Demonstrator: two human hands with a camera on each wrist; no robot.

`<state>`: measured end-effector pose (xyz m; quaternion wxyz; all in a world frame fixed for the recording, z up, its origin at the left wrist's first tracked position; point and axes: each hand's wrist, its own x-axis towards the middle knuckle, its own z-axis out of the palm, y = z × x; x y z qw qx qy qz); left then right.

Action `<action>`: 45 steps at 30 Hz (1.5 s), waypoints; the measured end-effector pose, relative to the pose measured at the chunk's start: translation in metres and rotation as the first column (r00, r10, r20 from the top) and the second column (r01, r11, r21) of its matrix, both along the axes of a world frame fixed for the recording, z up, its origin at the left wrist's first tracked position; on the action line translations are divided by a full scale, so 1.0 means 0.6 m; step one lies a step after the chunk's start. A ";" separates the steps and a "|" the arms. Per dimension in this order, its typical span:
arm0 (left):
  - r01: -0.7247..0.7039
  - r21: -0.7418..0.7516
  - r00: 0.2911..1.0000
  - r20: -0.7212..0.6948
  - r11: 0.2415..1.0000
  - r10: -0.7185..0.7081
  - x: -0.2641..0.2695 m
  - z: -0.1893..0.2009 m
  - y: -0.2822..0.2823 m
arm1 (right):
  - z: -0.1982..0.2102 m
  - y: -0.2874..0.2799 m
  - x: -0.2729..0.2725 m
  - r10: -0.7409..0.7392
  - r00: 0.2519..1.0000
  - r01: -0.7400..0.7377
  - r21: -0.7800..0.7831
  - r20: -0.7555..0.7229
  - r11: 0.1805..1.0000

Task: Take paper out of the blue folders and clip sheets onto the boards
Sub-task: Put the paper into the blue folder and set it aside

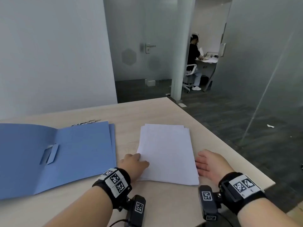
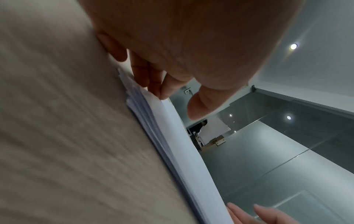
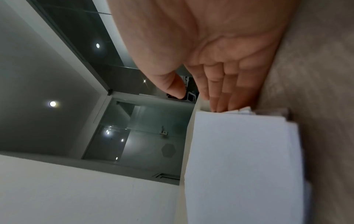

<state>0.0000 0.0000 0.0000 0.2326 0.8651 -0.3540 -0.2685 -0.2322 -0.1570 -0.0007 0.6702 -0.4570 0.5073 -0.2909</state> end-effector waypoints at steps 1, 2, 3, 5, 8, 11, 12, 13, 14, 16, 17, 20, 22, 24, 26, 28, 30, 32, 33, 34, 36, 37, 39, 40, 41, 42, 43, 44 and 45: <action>0.024 0.016 1.000 0.001 1.000 -0.024 0.001 -0.001 -0.002 | 0.001 -0.002 0.001 0.028 0.999 -0.028 -0.001 -0.018 1.000; 0.021 0.050 1.000 0.016 0.999 -0.022 0.000 -0.001 -0.005 | 0.002 -0.007 0.001 0.055 0.996 -0.056 -0.016 -0.063 0.998; 0.026 0.042 1.000 0.012 0.999 -0.026 -0.001 -0.002 -0.006 | 0.000 -0.013 0.000 0.075 0.992 -0.079 -0.034 -0.098 0.996; 0.035 0.039 0.999 0.015 0.999 -0.036 -0.006 -0.003 -0.005 | -0.005 -0.023 -0.004 0.069 0.984 -0.080 -0.061 -0.163 0.995; 0.067 0.052 0.997 0.021 0.996 -0.068 -0.012 -0.005 -0.004 | -0.008 -0.034 -0.009 0.060 0.978 -0.078 -0.082 -0.200 0.994; 0.055 0.050 0.998 0.009 0.997 -0.055 -0.017 0.003 -0.002 | -0.012 -0.043 -0.014 0.074 0.971 -0.107 -0.135 -0.227 0.985; 0.047 0.052 0.999 0.006 0.998 -0.048 -0.015 0.003 -0.002 | -0.010 -0.043 -0.017 0.064 0.962 -0.114 -0.177 -0.266 0.977; 0.037 0.059 0.999 -0.001 0.998 -0.037 -0.015 0.006 -0.002 | -0.009 -0.045 -0.020 0.042 0.948 -0.120 -0.233 -0.315 0.965; 0.033 0.062 0.999 -0.009 0.998 -0.032 -0.015 0.008 -0.002 | -0.008 -0.045 -0.024 0.012 0.934 -0.124 -0.290 -0.358 0.949; 0.024 0.052 0.999 -0.028 0.998 -0.023 -0.013 0.011 -0.001 | -0.005 -0.045 -0.034 -0.042 0.910 -0.131 -0.380 -0.414 0.915; 0.011 0.023 0.998 -0.063 1.000 -0.009 -0.012 0.013 -0.001 | -0.002 -0.043 -0.039 -0.052 0.910 -0.131 -0.406 -0.411 0.905; -0.069 -0.159 0.981 -0.190 0.985 0.038 -0.012 0.027 -0.002 | 0.009 -0.035 -0.050 -0.035 0.953 -0.099 -0.417 -0.302 0.903; -0.131 -0.293 0.967 -0.250 0.947 0.057 -0.014 0.039 -0.006 | 0.027 -0.023 -0.049 0.002 0.985 -0.069 -0.376 -0.175 0.924; -0.191 -0.389 0.924 -0.380 0.901 0.032 -0.021 0.054 -0.010 | 0.044 -0.008 -0.043 0.042 0.997 -0.059 -0.323 -0.061 0.945; -0.288 -0.433 0.831 -0.557 0.854 -0.003 -0.029 0.069 -0.011 | 0.053 0.004 -0.035 0.074 0.997 -0.070 -0.278 0.003 0.958; -0.369 -0.450 0.777 -0.629 0.813 0.005 -0.029 0.075 -0.011 | 0.051 0.008 -0.031 0.076 0.996 -0.064 -0.231 0.043 0.971; -0.389 -0.455 0.765 -0.644 0.801 0.006 -0.027 0.073 -0.007 | 0.044 0.010 -0.030 0.078 0.995 -0.065 -0.180 0.064 0.982; -0.397 -0.440 0.751 -0.660 0.806 0.009 -0.025 0.066 -0.002 | 0.034 0.011 -0.029 0.095 0.994 -0.086 -0.156 0.049 0.984; -0.397 -0.427 0.746 -0.666 0.813 0.015 -0.024 0.063 0.000 | 0.029 0.012 -0.029 0.105 0.994 -0.100 -0.157 0.025 0.982; -0.399 -0.413 0.741 -0.672 0.819 0.022 -0.024 0.060 0.001 | 0.022 0.011 -0.028 0.108 0.994 -0.108 -0.163 -0.003 0.981; -0.413 -0.391 0.728 -0.684 0.823 0.041 -0.023 0.053 0.002 | 0.011 0.008 -0.029 0.104 0.993 -0.113 -0.176 -0.062 0.978; -0.425 -0.382 0.728 -0.683 0.821 0.058 -0.021 0.050 0.003 | 0.007 0.004 -0.031 0.091 0.992 -0.106 -0.190 -0.086 0.976; -0.433 -0.365 0.758 -0.643 0.824 0.113 -0.011 0.042 0.003 | 0.002 -0.004 -0.038 0.062 0.989 -0.093 -0.238 -0.136 0.967; -0.410 -0.356 0.793 -0.593 0.840 0.136 -0.005 0.038 0.002 | 0.002 -0.007 -0.042 0.047 0.987 -0.088 -0.267 -0.157 0.960; -0.371 -0.349 0.837 -0.527 0.861 0.147 0.000 0.035 0.003 | 0.003 -0.010 -0.047 0.029 0.986 -0.078 -0.296 -0.166 0.952; -0.321 -0.337 0.878 -0.455 0.885 0.145 0.003 0.035 0.004 | 0.006 -0.012 -0.052 0.014 0.987 -0.064 -0.318 -0.157 0.946; -0.277 -0.329 0.915 -0.377 0.903 0.144 0.007 0.035 0.003 | 0.011 -0.013 -0.057 0.004 0.992 -0.047 -0.332 -0.129 0.942; -0.243 -0.316 0.944 -0.293 0.917 0.150 0.010 0.036 0.002 | 0.016 -0.014 -0.060 -0.002 0.996 -0.029 -0.337 -0.092 0.941; -0.217 -0.317 0.963 -0.224 0.923 0.149 0.012 0.040 0.001 | 0.023 -0.013 -0.062 -0.005 0.999 -0.013 -0.337 -0.051 0.941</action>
